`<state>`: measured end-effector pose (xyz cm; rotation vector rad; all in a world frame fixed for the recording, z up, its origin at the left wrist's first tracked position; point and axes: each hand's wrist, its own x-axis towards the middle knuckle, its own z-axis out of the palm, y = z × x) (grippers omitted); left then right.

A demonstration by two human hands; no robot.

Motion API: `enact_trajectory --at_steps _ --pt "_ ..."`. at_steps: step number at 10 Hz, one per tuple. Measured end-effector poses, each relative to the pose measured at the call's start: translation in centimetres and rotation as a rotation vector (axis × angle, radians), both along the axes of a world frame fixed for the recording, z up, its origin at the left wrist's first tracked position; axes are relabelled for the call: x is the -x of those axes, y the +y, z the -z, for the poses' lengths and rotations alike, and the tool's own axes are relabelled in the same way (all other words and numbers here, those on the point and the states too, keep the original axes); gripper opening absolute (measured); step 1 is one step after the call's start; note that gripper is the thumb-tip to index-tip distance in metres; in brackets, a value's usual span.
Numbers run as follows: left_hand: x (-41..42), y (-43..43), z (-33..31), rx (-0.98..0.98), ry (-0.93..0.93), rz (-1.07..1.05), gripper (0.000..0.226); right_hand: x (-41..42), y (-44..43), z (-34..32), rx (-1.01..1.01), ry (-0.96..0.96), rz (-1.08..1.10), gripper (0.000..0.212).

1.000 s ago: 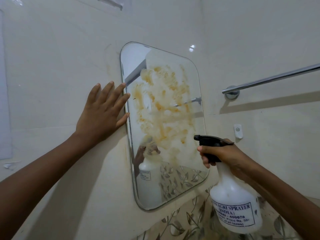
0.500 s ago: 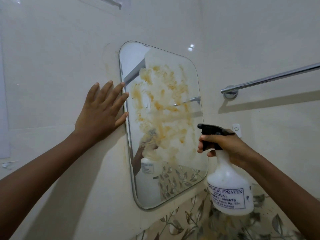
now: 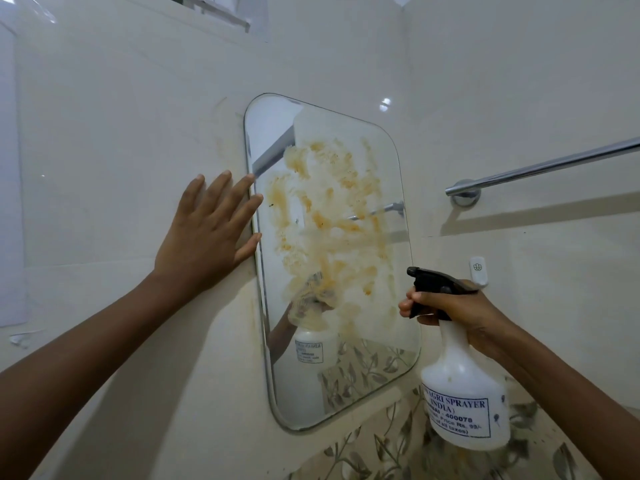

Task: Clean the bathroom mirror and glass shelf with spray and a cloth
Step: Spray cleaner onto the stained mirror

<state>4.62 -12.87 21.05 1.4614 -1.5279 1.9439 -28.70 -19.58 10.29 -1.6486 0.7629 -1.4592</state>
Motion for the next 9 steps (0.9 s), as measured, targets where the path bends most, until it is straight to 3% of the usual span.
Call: enact_trajectory --at_steps 2,3,4,5,7,9 --pt "0.0 0.2 0.0 -0.011 0.008 0.004 0.059 -0.3 -0.4 0.5 -0.056 -0.060 0.027 0.010" --pt "0.0 0.2 0.0 -0.014 0.010 0.003 0.059 -0.3 0.1 0.4 -0.017 0.101 0.036 0.006" --pt "0.1 0.2 0.0 -0.020 0.008 0.002 0.059 -0.3 0.1 0.2 -0.001 0.089 0.056 0.008" --pt "0.1 0.2 -0.1 -0.025 0.013 0.005 0.059 -0.1 -0.7 0.2 -0.029 -0.060 0.090 0.010" --pt "0.1 0.2 -0.1 -0.024 0.015 -0.016 0.060 -0.1 -0.6 -0.7 0.048 -0.031 0.018 0.014" --pt "0.2 0.3 -0.3 -0.042 0.024 -0.016 0.061 -0.7 -0.7 -3.6 0.027 -0.202 0.123 0.020"
